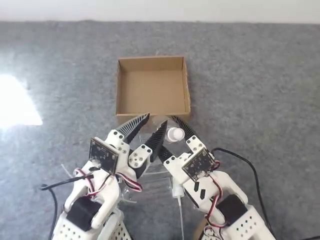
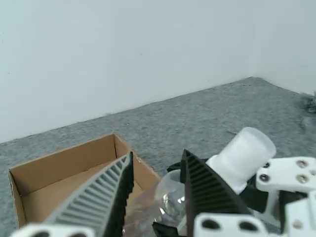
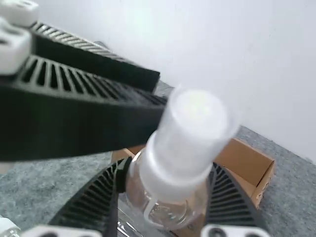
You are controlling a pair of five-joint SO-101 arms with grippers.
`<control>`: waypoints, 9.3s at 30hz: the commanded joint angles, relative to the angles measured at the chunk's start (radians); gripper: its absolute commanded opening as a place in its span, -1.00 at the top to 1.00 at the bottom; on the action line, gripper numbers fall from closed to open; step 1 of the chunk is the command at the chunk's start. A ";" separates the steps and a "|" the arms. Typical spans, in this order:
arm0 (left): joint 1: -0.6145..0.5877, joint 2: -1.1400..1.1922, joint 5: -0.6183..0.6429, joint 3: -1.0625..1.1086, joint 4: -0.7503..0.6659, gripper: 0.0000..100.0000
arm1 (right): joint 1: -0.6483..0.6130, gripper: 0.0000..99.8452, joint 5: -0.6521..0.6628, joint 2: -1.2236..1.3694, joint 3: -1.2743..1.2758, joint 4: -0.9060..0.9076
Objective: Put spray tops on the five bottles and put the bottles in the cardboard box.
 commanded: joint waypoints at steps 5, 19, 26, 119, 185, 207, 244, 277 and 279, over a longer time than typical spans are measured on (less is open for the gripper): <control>-0.002 -0.015 -0.028 -0.025 0.009 0.70 | -0.004 0.78 -0.006 -0.035 -0.005 0.005; -0.227 -0.015 -0.026 -0.117 0.002 0.70 | -0.002 0.78 0.017 -0.035 0.014 0.008; -0.384 -0.015 -0.035 -0.191 0.009 0.70 | -0.002 0.78 0.028 -0.035 0.018 0.008; -0.698 -0.015 -0.097 0.232 -0.100 0.70 | 0.139 0.78 0.035 0.889 -0.968 0.127; -0.695 -0.015 -0.097 0.232 -0.100 0.70 | 0.133 0.78 -0.074 2.285 -2.157 0.125; -0.692 -0.015 -0.097 0.232 -0.100 0.70 | 0.128 0.77 -0.186 2.608 -2.430 0.127; -0.700 -0.015 -0.097 0.232 -0.098 0.70 | 0.127 0.77 -0.184 2.709 -2.430 0.116; -0.700 -0.015 -0.097 0.232 -0.098 0.70 | 0.137 0.78 -0.094 2.453 -2.423 0.470; -0.700 -0.015 -0.097 0.232 -0.098 0.70 | 0.137 0.78 -0.094 2.434 -2.423 0.487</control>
